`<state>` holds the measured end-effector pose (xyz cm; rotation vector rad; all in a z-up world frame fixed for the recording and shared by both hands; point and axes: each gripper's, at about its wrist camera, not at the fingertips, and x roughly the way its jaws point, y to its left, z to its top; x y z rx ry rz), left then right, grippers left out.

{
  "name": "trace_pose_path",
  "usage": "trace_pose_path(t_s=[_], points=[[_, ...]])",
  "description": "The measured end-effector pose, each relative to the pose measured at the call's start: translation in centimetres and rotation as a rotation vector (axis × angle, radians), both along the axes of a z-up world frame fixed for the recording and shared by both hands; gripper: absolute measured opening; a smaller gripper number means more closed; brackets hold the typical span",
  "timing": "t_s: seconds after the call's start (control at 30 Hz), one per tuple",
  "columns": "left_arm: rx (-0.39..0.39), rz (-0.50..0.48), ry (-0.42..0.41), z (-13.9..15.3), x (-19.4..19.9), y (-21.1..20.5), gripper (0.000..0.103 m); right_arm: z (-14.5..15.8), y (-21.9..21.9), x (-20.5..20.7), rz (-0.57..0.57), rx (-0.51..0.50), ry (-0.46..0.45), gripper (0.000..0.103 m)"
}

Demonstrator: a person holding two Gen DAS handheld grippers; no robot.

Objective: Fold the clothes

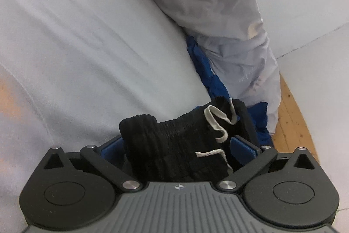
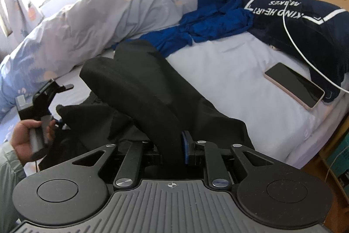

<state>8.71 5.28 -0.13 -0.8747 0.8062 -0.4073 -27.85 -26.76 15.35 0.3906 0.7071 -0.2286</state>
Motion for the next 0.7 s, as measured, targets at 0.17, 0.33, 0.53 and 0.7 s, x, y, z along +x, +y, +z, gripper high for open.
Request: trace_pose_path(t_s=[0.17,0.33,0.53,0.7], points=[[-0.055,-0.017,0.079,0.0,0.9,1.3,0.103,-0.1,0.0,-0.1,0.001,-0.005,0.006,0.020],[0.004,0.000,0.135,-0.1,0.9,1.3,0.050,0.1,0.3,0.0,0.006,-0.016,0.010,0.020],[-0.040,0.013,0.132,-0.6,0.5,1.7,0.026,1.3,0.6,-0.2,0.013,-0.044,0.008,0.020],[-0.073,-0.024,0.003,1.9,-0.7,1.7,0.023,3.0,1.1,-0.4,0.020,-0.080,-0.013,0.021]])
